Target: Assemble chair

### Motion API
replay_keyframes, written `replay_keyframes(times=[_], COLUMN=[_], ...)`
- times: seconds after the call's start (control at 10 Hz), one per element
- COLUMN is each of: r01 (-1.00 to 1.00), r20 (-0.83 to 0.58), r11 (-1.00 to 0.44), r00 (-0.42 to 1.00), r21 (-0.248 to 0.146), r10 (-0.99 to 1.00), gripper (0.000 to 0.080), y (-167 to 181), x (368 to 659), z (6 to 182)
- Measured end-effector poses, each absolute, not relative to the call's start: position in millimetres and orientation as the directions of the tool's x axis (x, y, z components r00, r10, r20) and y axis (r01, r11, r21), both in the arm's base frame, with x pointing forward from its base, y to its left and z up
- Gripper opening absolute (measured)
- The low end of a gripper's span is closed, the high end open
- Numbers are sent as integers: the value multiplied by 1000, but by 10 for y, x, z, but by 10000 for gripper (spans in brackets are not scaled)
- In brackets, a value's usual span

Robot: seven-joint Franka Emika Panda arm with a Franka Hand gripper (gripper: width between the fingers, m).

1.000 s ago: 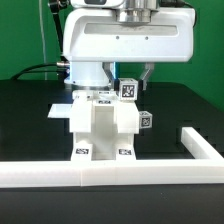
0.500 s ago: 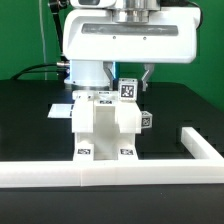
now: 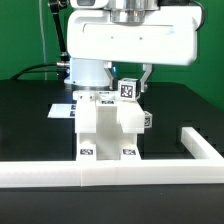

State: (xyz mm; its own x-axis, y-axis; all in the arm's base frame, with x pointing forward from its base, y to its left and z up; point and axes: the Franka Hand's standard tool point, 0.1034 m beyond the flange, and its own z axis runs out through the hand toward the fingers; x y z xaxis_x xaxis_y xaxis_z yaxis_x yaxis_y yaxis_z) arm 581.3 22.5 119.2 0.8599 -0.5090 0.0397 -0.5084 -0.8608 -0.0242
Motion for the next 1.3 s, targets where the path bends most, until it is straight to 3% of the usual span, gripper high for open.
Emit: replay_keyframes(times=[0.7,1.2,1.3], r01=[-828,-939,-938], r20=[8,-15,-15], r11=[-559,-340,-343], r00=[559,341,344], r21=[-47,-46,-46], r10=[-829,-940,-939], gripper=[291,291,371], y=[270,299,301], x=[5800,5785,5785], z=[1183,1178,1176])
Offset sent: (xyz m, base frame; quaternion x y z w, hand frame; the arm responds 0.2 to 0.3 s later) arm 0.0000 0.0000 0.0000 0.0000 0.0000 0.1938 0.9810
